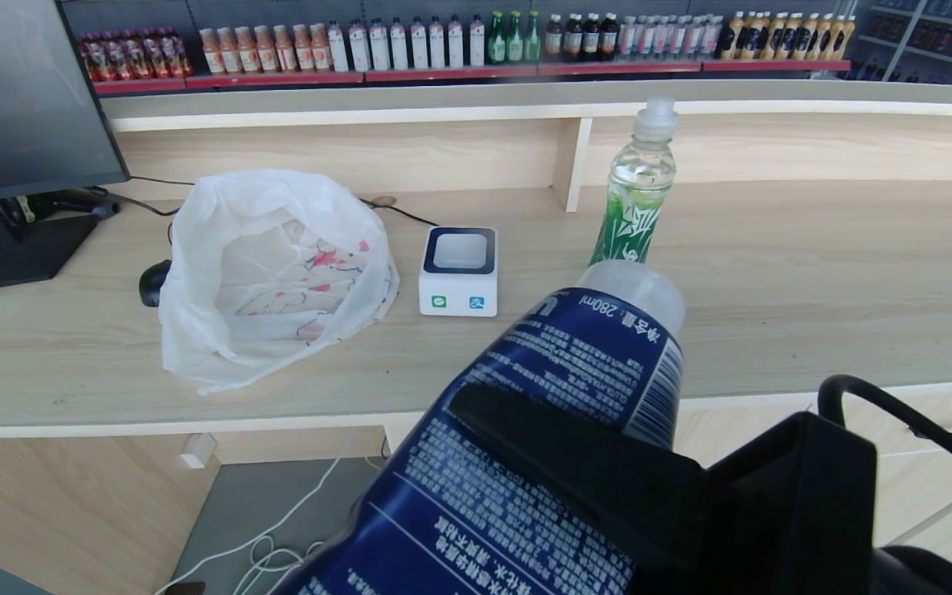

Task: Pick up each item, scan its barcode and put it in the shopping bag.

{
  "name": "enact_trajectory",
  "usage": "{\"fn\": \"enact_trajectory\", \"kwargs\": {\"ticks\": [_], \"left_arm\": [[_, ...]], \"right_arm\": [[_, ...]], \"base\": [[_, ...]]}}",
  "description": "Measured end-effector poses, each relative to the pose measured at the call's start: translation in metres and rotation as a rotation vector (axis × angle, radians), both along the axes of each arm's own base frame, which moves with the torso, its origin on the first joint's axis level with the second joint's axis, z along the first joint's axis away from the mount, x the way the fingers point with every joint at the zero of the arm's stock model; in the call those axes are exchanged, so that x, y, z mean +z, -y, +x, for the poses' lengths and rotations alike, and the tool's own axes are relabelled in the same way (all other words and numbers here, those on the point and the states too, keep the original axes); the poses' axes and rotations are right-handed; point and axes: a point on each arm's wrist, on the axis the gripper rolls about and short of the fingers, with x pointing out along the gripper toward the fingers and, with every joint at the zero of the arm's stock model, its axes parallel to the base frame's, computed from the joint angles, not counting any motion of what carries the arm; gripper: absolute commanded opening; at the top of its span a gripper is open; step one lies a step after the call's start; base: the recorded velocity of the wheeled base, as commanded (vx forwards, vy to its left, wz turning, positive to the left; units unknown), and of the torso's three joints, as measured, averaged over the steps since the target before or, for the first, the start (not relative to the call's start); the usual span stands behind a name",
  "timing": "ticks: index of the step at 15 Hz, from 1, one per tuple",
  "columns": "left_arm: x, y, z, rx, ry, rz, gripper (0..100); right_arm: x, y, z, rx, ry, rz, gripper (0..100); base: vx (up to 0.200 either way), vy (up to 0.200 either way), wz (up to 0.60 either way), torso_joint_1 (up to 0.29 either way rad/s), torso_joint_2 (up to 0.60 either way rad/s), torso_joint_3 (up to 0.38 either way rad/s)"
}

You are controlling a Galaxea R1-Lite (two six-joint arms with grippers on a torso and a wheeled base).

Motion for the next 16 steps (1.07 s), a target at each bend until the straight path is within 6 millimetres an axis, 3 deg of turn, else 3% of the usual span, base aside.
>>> {"fn": "enact_trajectory", "kwargs": {"ticks": [5,11,16], "left_arm": [[0.000,0.000,0.000,-0.001,0.000,0.000,100],[0.000,0.000,0.000,0.000,0.000,0.000,100],[0.000,0.000,0.000,-0.001,0.000,0.000,100]], "right_arm": [[0.006,0.006,-0.002,0.049,-0.100,0.158,0],[0.010,0.018,-0.005,0.148,-0.355,0.345,0],[-0.006,0.021,-0.006,0.207,-0.552,0.385,0]], "base": [[0.000,0.000,0.00,0.000,0.00,0.000],[0.000,0.000,0.00,0.000,0.00,0.000],[0.000,0.000,0.00,0.000,0.00,0.000]]}}
